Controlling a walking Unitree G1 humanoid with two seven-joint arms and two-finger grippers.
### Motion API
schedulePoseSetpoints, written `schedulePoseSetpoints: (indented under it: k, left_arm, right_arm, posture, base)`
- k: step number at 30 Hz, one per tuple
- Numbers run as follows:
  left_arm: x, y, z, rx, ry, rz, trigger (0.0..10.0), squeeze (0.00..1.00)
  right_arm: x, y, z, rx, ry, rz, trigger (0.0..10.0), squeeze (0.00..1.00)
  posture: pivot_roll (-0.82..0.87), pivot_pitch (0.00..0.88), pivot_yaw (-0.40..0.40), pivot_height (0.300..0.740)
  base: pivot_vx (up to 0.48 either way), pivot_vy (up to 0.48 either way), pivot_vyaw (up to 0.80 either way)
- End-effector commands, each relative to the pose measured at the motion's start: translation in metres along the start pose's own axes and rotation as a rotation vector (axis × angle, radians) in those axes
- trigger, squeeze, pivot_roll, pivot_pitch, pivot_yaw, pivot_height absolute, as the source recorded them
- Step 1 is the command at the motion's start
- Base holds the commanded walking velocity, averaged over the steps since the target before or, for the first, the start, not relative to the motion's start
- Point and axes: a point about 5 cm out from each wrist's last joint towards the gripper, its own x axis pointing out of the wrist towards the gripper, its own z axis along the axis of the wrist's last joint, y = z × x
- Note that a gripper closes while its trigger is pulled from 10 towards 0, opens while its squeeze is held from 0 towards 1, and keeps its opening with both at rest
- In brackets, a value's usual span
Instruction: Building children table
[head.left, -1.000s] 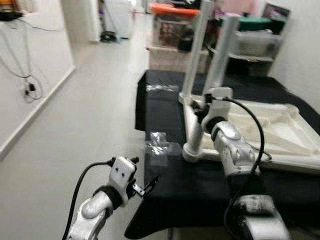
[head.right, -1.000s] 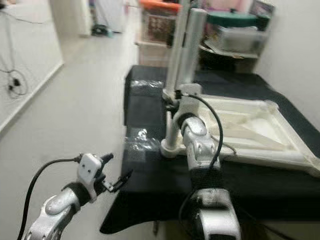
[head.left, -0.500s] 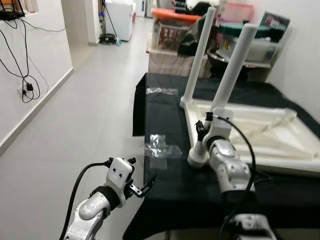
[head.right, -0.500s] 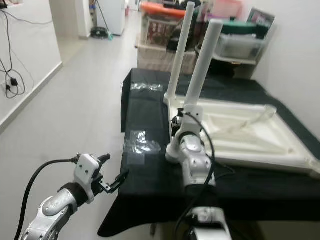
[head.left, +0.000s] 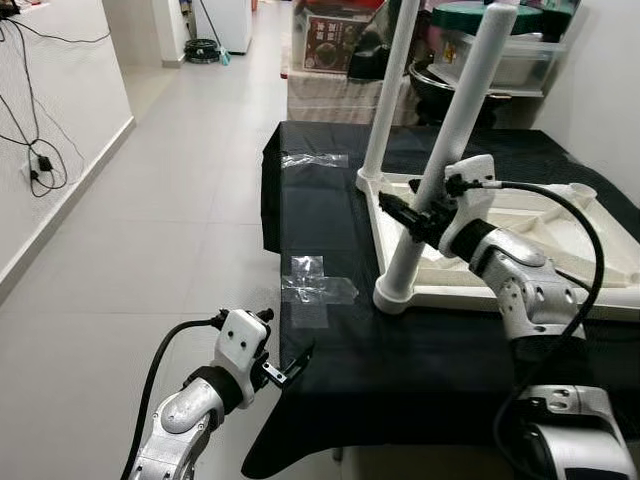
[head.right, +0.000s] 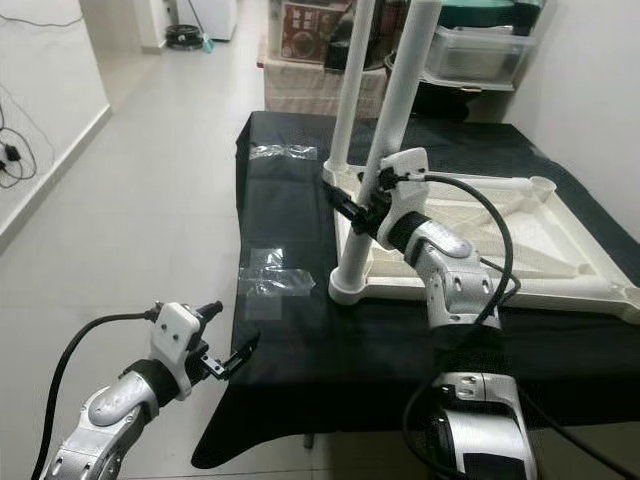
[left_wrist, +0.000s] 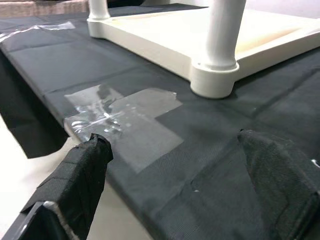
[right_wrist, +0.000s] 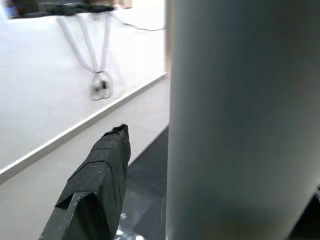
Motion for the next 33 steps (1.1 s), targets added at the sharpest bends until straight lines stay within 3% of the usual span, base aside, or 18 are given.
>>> schedulePoseSetpoints:
  k: [1,8,10,12,13,14,16,17,18,19,20,22,23,24,26,27,28,33]
  left_arm:
    - [-0.001,-0.002,-0.001,-0.014,0.003,-0.012,10.0,0.0]
    - [-0.003,0.0,0.0,-0.011,0.003,-0.008,10.0,0.0]
    - [-0.003,0.0,0.0,-0.011,0.003,-0.008,10.0,0.0]
    - [-0.003,-0.001,0.0,-0.012,0.003,-0.01,10.0,0.0]
    - [-0.003,-0.001,0.0,-0.013,0.003,-0.012,10.0,0.0]
    - [-0.003,-0.001,0.0,-0.013,0.003,-0.012,10.0,0.0]
    - [-0.002,-0.003,-0.001,-0.014,0.003,-0.019,10.0,0.0]
    - [-0.002,-0.003,-0.001,-0.014,0.003,-0.019,10.0,0.0]
    - [-0.001,-0.004,0.0,-0.015,0.002,-0.021,10.0,0.0]
    - [-0.001,-0.004,0.0,-0.015,0.002,-0.021,10.0,0.0]
    - [-0.001,-0.003,0.0,-0.014,0.0,-0.021,10.0,0.0]
    - [-0.002,0.001,0.0,-0.01,0.002,-0.014,10.0,0.0]
    - [-0.002,0.001,0.0,-0.01,0.002,-0.014,10.0,0.0]
    - [-0.003,0.001,0.0,-0.009,0.003,-0.013,10.0,0.0]
    - [-0.003,0.001,0.0,-0.009,0.003,-0.013,10.0,0.0]
    - [-0.003,0.001,0.0,-0.008,0.003,-0.012,10.0,0.0]
    - [-0.003,0.0,0.0,-0.01,0.002,-0.013,10.0,0.0]
    - [-0.002,-0.002,0.0,-0.014,0.0,-0.016,10.0,0.0]
  right_arm:
    - [0.008,0.017,-0.013,0.009,0.042,0.203,0.0,0.0]
    - [0.006,0.028,-0.018,0.024,0.057,0.395,0.0,0.0]
    - [0.012,0.023,-0.021,0.03,0.08,0.296,0.0,0.0]
    - [0.026,0.008,-0.033,0.032,0.148,-0.003,0.0,0.0]
    - [0.026,-0.002,-0.045,0.093,0.196,-0.188,0.0,0.0]
    - [0.026,-0.002,-0.045,0.093,0.196,-0.188,0.0,0.0]
    - [-0.001,-0.03,-0.086,0.204,0.342,-0.711,0.0,0.0]
    - [-0.001,-0.03,-0.086,0.204,0.342,-0.711,0.0,0.0]
    - [-0.019,-0.036,-0.105,0.229,0.415,-0.916,0.0,0.0]
    - [-0.019,-0.036,-0.105,0.229,0.415,-0.916,0.0,0.0]
    - [-0.033,-0.034,-0.116,0.206,0.441,-1.046,0.0,0.0]
    - [-0.043,-0.021,-0.123,0.161,0.42,-1.155,0.0,0.0]
    - [-0.043,-0.021,-0.123,0.161,0.42,-1.155,0.0,0.0]
    - [-0.039,-0.013,-0.12,0.166,0.389,-1.138,1.4,0.0]
    - [-0.039,-0.013,-0.12,0.166,0.389,-1.138,1.4,0.0]
    - [-0.036,-0.008,-0.118,0.175,0.37,-1.119,9.6,0.57]
    - [-0.025,-0.003,-0.108,0.203,0.298,-1.041,10.0,1.0]
    - [0.002,-0.003,-0.066,0.272,0.082,-0.808,10.0,1.0]
  posture:
    - [0.06,0.0,-0.101,0.74]
    - [0.07,0.0,-0.106,0.74]
    - [0.07,0.0,-0.105,0.74]
    - [0.07,0.0,-0.105,0.74]
    - [0.05,0.0,-0.097,0.74]
    - [0.05,0.0,-0.097,0.74]
    - [0.06,0.0,-0.098,0.74]
    - [0.06,0.0,-0.098,0.74]
    - [0.06,0.0,-0.101,0.74]
    - [0.06,0.0,-0.101,0.74]
    - [0.07,0.0,-0.104,0.74]
    - [0.06,0.0,-0.102,0.74]
    - [0.06,0.0,-0.102,0.74]
    - [0.06,0.0,-0.104,0.74]
    - [0.06,0.0,-0.104,0.74]
    - [0.06,0.0,-0.104,0.74]
    - [0.06,0.0,-0.102,0.74]
    - [0.06,0.0,-0.103,0.74]
  base:
    - [0.0,0.0,0.0]
    - [0.0,0.0,0.0]
    - [0.0,0.0,0.0]
    - [0.0,0.0,0.0]
    - [0.0,0.0,0.0]
    - [0.0,0.0,0.0]
    - [0.0,0.0,0.0]
    - [0.0,0.0,0.0]
    - [0.0,0.0,0.0]
    - [0.0,0.0,0.0]
    - [0.0,0.0,0.0]
    - [0.0,0.0,0.0]
    - [0.0,0.0,0.0]
    - [0.0,0.0,0.0]
    - [0.0,0.0,0.0]
    - [0.0,0.0,0.0]
    - [0.0,0.0,0.0]
    - [0.0,0.0,0.0]
